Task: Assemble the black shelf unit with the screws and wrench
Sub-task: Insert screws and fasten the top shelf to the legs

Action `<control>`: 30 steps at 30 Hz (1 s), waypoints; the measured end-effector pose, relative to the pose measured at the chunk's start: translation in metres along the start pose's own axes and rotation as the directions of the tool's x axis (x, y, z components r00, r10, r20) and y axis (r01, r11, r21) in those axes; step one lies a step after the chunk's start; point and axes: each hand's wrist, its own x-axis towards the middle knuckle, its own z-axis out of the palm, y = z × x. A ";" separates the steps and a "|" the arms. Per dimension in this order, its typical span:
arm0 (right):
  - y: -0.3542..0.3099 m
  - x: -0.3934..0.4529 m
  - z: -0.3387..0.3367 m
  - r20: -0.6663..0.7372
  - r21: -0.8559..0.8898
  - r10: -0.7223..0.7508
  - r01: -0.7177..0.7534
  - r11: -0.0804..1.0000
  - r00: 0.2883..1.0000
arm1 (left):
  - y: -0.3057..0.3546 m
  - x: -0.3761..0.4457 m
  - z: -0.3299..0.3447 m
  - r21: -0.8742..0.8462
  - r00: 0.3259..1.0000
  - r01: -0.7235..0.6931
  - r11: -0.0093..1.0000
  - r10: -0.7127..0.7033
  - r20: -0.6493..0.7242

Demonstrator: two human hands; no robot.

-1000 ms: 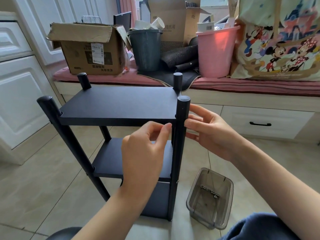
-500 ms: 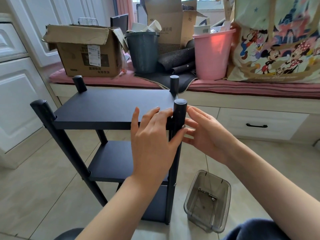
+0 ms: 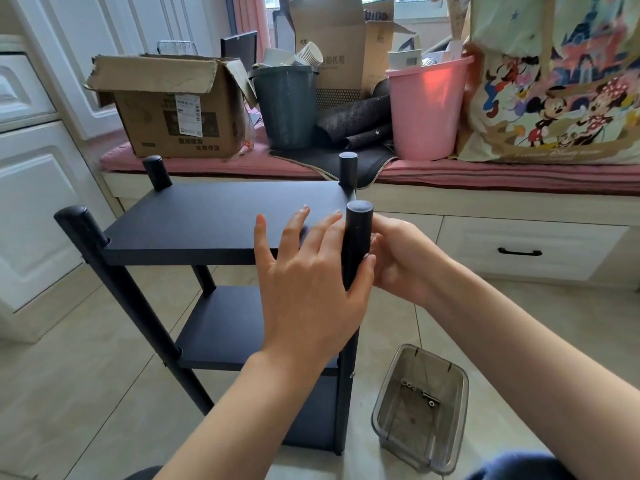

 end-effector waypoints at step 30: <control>0.119 -0.013 -0.182 -0.348 -0.314 0.249 -0.363 0.878 0.904 | -0.005 0.020 0.031 -0.008 0.998 0.038 0.999 -0.038 -0.045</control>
